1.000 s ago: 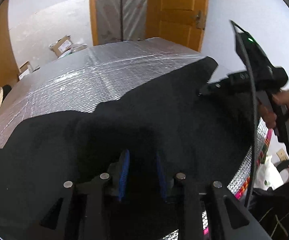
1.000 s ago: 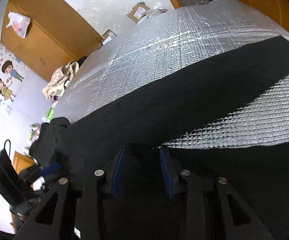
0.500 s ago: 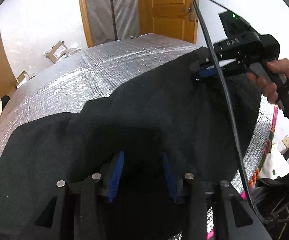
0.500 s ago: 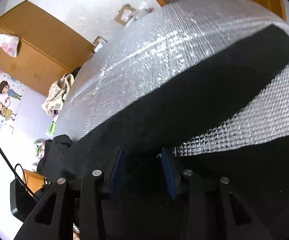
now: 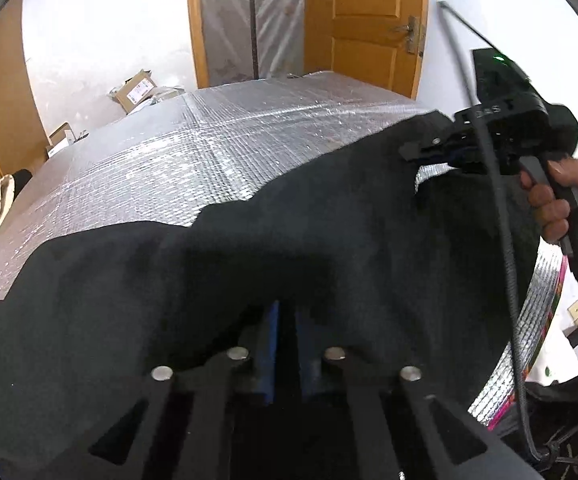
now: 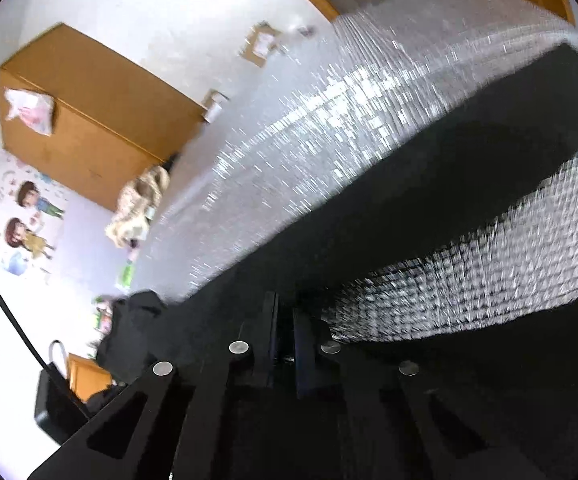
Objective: Fold clothes
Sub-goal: 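Grasp the black sleeve strip with the right tool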
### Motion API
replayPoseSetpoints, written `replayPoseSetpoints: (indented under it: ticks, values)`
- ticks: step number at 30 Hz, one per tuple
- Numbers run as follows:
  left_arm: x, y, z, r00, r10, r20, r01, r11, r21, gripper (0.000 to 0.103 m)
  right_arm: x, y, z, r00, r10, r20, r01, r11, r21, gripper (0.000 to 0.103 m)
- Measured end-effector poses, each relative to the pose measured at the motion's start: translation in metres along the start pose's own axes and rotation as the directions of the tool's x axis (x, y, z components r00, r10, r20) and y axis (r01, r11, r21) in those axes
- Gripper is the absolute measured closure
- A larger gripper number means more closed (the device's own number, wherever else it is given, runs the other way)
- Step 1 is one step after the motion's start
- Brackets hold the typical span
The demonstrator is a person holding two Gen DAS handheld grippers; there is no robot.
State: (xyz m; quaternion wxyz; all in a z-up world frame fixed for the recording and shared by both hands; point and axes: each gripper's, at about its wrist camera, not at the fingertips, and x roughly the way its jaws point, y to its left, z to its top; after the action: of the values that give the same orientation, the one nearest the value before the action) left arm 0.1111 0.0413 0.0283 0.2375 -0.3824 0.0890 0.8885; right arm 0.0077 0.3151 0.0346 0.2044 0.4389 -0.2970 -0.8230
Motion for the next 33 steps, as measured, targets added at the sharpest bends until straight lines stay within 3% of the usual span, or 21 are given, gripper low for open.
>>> replayPoseSetpoints:
  ticks: [7, 12, 17, 21, 26, 30, 33]
  values:
    - [-0.028, 0.005, 0.003, 0.996, -0.044, 0.072, 0.046, 0.999, -0.021, 0.1, -0.041, 0.035, -0.002, 0.994, 0.038, 0.098, -0.03, 0.996, -0.084, 0.098]
    - [-0.057, 0.002, -0.002, 0.987, -0.105, 0.118, 0.106, 0.994, -0.001, 0.1, -0.082, 0.044, -0.032, 0.99, 0.039, 0.135, -0.024, 0.994, -0.107, 0.098]
    - [-0.067, -0.004, -0.019, 0.98, -0.173, 0.1, 0.172, 0.985, 0.013, 0.1, -0.095, 0.036, -0.072, 0.993, -0.002, 0.114, 0.011, 0.997, -0.075, 0.098]
    - [-0.055, -0.007, -0.034, 0.975, -0.217, 0.043, 0.217, 0.976, -0.01, 0.1, -0.092, 0.018, -0.094, 0.996, -0.049, 0.071, 0.052, 0.998, -0.034, 0.094]
    - [-0.061, -0.008, -0.042, 0.974, -0.216, 0.071, 0.218, 0.976, -0.023, 0.095, -0.091, -0.002, -0.117, 0.994, -0.106, 0.03, 0.106, 0.994, 0.001, 0.083]
    - [-0.074, -0.003, -0.037, 0.972, -0.18, 0.151, 0.187, 0.982, -0.034, 0.09, -0.106, 0.006, -0.105, 0.98, -0.162, 0.112, 0.167, 0.986, -0.03, 0.068]
    - [-0.081, 0.009, -0.029, 0.97, -0.12, 0.209, 0.139, 0.987, -0.078, 0.087, -0.116, -0.002, -0.093, 0.962, -0.21, 0.172, 0.214, 0.977, -0.004, 0.067]
